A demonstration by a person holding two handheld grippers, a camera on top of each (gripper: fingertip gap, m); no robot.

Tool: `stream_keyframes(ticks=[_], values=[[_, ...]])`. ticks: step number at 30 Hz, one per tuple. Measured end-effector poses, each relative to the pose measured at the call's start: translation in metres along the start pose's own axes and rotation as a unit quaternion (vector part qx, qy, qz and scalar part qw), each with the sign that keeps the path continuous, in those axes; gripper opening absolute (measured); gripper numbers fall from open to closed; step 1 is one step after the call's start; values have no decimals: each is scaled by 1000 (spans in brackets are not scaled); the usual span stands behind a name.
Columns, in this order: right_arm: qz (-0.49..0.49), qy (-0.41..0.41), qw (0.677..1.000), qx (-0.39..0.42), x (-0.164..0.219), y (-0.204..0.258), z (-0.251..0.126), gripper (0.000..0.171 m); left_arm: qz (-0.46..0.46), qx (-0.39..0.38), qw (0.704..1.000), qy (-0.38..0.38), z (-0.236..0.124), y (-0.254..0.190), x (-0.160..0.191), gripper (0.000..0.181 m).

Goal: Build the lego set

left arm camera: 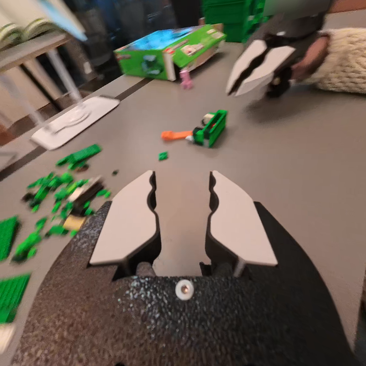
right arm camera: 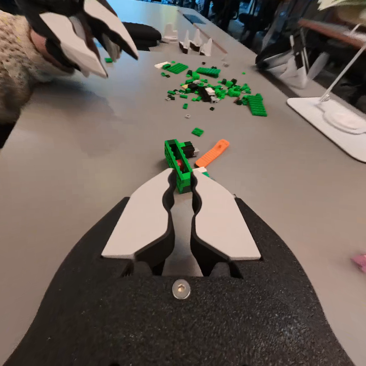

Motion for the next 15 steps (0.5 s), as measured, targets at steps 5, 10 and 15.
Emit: stream_keyframes(ticks=[5,10,15], values=[[62,-2,997,-55,0,-3,0,32,123,97,988,11,76,-42,-30,39],[120,13,987,-107,4,-6,2,44,191,99,974,73,131,-51,-42,41],[175,21,976,-131,6,-12,4,45,241,71,952,173,154,-48,-26,43]])
Point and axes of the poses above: each gripper's, where its closed fingertips meet, z out along the fingers, x out of its underside, y = z × x across the jaws, the point moved 3 cm from there along -z, back along the fingers, and after that the axes turned 1 degree about y, right-handed, at the moved point
